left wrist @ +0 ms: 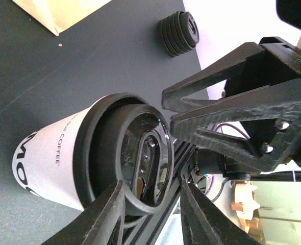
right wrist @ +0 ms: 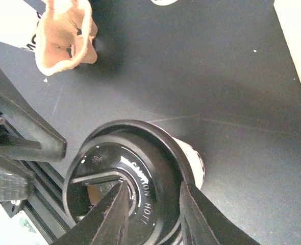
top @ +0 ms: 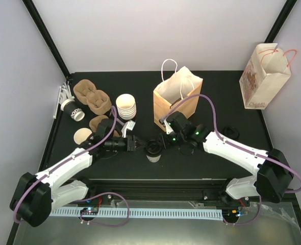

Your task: Pack the takeout coffee

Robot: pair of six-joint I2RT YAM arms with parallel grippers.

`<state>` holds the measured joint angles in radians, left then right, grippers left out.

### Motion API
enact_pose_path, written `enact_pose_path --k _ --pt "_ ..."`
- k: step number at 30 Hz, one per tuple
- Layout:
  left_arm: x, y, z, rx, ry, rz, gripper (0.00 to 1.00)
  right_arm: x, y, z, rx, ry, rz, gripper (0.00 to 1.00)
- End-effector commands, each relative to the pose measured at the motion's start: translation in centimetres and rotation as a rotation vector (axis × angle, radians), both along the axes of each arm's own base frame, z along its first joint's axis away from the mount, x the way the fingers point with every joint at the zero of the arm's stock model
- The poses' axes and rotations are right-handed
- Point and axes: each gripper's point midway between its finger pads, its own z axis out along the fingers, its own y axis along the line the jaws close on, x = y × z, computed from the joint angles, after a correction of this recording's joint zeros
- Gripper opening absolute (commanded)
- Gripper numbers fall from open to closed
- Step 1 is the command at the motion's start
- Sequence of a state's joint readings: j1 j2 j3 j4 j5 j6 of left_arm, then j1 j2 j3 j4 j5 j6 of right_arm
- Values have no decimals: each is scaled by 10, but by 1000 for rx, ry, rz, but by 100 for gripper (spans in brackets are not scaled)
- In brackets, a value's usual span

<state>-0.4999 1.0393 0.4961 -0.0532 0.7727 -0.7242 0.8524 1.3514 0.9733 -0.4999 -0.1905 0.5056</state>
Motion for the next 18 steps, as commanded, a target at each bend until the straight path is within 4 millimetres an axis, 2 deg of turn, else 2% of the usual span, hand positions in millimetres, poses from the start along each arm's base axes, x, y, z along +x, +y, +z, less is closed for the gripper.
enact_pose_path --k 1,18 --pt "5 -7 13 26 -46 -26 33 0 -1 -5 14 16 -11 31" --pt "9 -6 -8 137 -7 -18 32 -7 -3 -14 23 44 -12 26"
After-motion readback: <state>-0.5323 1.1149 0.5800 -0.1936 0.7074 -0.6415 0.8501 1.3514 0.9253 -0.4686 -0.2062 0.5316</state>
